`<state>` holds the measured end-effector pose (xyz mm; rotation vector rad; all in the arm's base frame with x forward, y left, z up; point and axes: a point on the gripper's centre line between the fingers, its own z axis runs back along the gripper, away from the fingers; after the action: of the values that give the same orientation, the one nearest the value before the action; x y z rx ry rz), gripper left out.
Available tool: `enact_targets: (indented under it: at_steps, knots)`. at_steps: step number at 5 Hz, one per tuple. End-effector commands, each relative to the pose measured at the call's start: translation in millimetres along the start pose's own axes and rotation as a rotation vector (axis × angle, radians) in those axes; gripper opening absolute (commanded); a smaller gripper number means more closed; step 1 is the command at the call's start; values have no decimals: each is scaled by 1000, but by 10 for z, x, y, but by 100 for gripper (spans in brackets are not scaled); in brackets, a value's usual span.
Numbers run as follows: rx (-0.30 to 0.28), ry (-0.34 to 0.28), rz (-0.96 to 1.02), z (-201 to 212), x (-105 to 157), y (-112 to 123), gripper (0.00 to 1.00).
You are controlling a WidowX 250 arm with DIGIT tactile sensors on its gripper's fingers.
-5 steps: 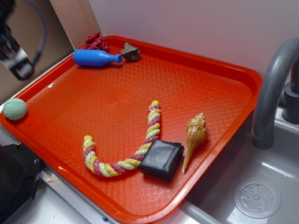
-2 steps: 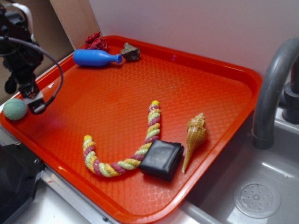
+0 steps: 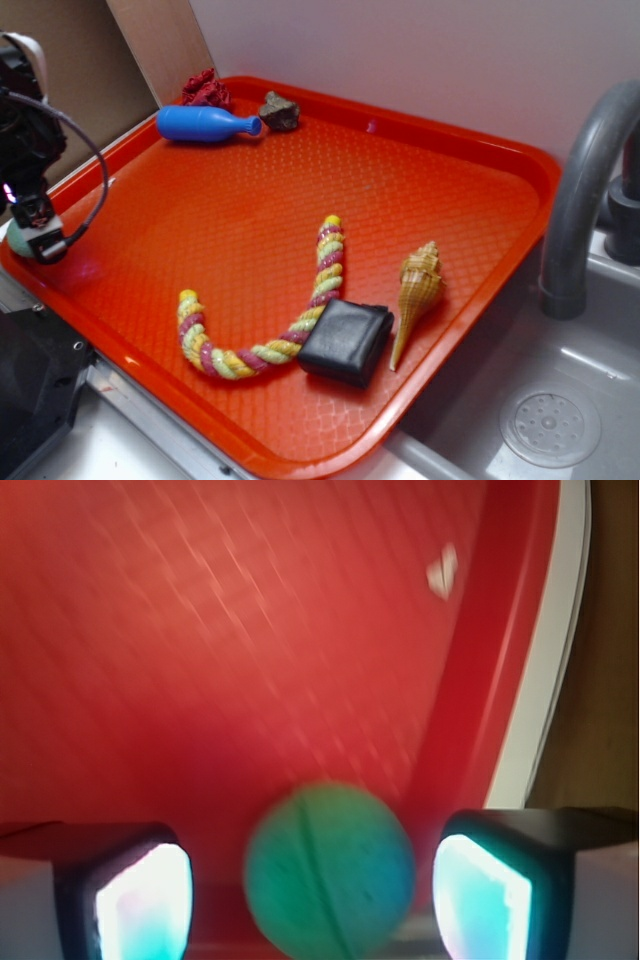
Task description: Grab the green ball.
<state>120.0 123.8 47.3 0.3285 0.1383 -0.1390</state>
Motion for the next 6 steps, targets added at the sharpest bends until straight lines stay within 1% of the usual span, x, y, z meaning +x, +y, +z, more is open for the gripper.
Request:
enact_targets:
  at_steps: [1, 2, 3, 4, 5, 6]
  knots:
    - [59, 85, 37, -362, 46, 144, 100]
    - [56, 75, 38, -342, 41, 138, 0]
    - [50, 51, 38, -205, 19, 134, 0]
    - [25, -22, 39, 242, 19, -8, 0]
    - [-20, -110, 39, 834, 129, -220, 0]
    - [-56, -175, 56, 1299, 264, -323, 0]
